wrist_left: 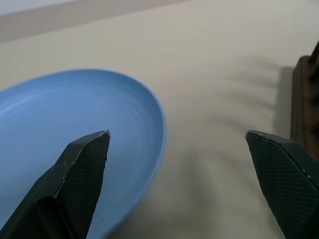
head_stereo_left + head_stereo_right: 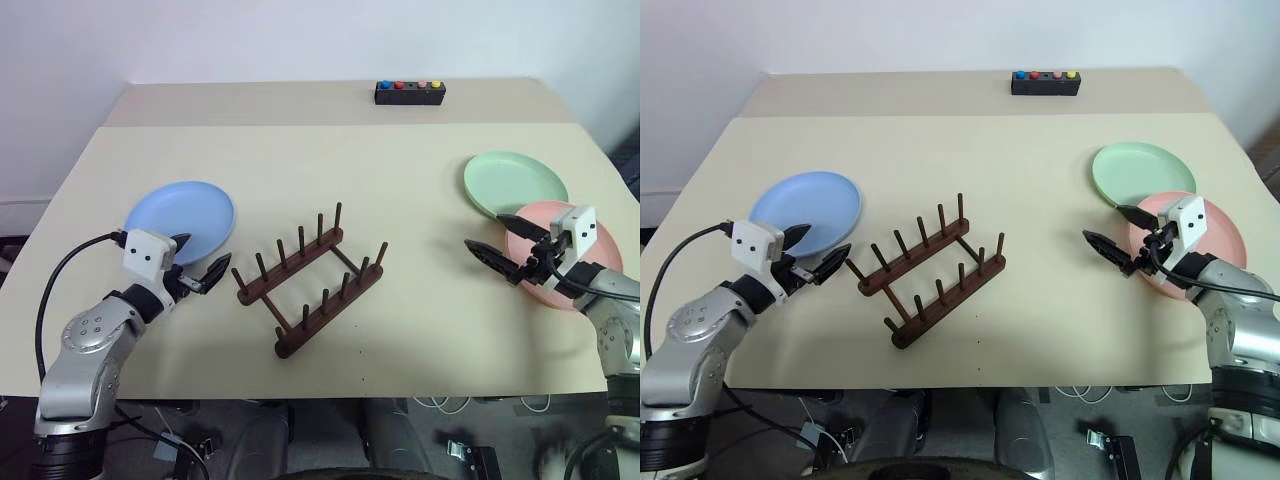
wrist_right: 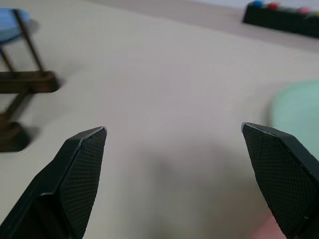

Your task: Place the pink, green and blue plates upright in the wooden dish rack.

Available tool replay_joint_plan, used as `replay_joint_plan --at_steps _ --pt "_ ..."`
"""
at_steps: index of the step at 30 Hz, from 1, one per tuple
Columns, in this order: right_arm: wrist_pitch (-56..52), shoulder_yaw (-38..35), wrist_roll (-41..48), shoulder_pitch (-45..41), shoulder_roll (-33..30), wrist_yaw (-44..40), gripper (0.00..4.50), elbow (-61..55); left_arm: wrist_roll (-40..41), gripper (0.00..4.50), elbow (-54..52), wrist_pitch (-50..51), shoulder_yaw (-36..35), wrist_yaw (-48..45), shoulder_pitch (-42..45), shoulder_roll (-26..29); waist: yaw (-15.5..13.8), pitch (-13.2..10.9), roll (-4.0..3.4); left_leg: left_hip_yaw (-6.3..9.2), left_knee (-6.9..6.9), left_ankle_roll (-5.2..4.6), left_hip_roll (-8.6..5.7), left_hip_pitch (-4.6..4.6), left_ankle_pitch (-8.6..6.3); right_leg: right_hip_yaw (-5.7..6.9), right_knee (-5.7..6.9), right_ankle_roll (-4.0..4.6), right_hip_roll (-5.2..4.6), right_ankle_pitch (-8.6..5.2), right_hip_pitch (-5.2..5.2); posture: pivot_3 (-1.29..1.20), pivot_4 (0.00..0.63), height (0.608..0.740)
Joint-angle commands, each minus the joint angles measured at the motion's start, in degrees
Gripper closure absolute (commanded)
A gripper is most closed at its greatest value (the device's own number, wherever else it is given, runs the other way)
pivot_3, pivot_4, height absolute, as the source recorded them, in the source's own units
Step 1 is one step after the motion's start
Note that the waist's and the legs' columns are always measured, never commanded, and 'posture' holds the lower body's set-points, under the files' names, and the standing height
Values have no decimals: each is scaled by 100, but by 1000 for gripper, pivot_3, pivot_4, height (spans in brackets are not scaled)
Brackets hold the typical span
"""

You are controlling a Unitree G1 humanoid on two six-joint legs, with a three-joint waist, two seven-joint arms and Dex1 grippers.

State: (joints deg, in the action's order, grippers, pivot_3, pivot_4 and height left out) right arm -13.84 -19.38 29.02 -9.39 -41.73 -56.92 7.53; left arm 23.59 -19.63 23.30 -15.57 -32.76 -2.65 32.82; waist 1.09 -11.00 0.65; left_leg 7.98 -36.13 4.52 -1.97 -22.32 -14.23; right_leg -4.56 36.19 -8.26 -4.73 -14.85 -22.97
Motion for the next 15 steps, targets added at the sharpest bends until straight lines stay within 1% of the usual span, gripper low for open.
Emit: replay_joint_plan --at_steps 1,5,9,12,14,15 --pt "-84 -141 161 83 -146 -135 83 -350 212 0 -198 9 -384 -428 -270 361 14 0 -1 0 1 0 1 0 0 0 -1 0 0 0 -1 0 150 740" --pt "-75 -79 114 59 -56 -30 83 -392 260 0 -121 36 -533 -698 -516 614 6 0 -1 -3 -4 0 2 2 0 0 -1 18 1 -10 2 0 150 740" --pt "-32 42 83 48 85 42 83 -436 706 0 -563 282 -552 -1525 -1279 959 19 0 -1 -5 0 -2 4 2 -1 0 -7 19 0 -11 2 0 150 740" --pt "-149 47 196 181 83 28 83 -712 558 0 -1149 407 -206 -1834 -1995 1275 11 -2 -2 -7 2 -4 6 0 -3 -1 -8 20 0 -12 0 0 150 740" --pt "-197 55 224 219 96 57 83 -825 515 0 -1247 391 -112 -1915 -2168 1372 -12 -2 -3 -10 1 -5 6 0 -3 -3 -9 22 0 -13 2 0 150 740" --pt "-195 95 200 253 101 32 83 -832 315 0 -1323 324 137 -1846 -2212 1379 -26 -2 -3 -9 -2 -5 6 0 -3 -2 -9 25 0 -14 4 0 150 740"
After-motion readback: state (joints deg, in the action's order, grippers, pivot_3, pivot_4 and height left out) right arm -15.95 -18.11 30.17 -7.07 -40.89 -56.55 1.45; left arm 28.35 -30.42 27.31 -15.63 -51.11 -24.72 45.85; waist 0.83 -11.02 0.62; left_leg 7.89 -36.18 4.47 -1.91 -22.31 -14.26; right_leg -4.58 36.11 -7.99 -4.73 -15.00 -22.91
